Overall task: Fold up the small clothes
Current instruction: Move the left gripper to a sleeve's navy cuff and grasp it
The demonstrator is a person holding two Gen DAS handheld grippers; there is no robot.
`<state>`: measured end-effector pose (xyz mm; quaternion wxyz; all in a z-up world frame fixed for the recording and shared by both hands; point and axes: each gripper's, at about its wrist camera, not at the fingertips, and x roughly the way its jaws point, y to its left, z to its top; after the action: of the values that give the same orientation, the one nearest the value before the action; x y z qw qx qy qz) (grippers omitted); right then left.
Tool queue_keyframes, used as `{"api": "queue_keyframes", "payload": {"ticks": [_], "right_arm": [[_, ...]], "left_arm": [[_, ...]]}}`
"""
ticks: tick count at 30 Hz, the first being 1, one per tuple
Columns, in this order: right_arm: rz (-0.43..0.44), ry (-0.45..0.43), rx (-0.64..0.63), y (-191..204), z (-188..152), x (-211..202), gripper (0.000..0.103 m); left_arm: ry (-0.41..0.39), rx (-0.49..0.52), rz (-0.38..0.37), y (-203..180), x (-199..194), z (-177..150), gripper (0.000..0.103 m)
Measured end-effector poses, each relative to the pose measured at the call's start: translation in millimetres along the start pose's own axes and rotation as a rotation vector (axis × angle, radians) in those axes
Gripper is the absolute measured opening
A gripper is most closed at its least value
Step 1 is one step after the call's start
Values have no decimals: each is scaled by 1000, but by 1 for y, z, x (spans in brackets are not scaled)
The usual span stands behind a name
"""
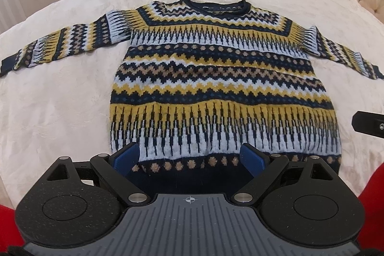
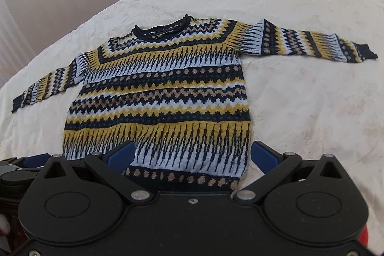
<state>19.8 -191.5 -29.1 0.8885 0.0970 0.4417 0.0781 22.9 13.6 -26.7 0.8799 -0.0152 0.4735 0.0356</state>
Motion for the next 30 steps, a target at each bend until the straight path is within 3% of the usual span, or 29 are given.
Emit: {"api": "queue_keyframes", "payload": {"ticks": [7, 11, 18, 20, 24, 27, 30], "right_arm": [[34, -42, -11, 4, 4, -2, 102], [64, -154, -56, 12, 11, -6, 102], [124, -425, -161, 42, 35, -6, 97], [147, -509, -185, 53, 44, -4, 97], [188, -622, -237, 73, 61, 1, 97], [253, -587, -250, 88, 84, 14, 95], [304, -550, -233, 99, 104, 33, 83]], "left_arm": [[-49, -22, -19, 11, -2, 8, 90], [-121, -69, -72, 32, -6, 21, 90], [-227, -180, -237, 95, -2, 55, 90], [-246, -201, -224, 115, 2, 67, 90], [-310, -227, -125, 152, 4, 87, 90], [-336, -253, -69, 183, 9, 102, 90], [-342, -293, -11, 219, 19, 114, 90]]}}
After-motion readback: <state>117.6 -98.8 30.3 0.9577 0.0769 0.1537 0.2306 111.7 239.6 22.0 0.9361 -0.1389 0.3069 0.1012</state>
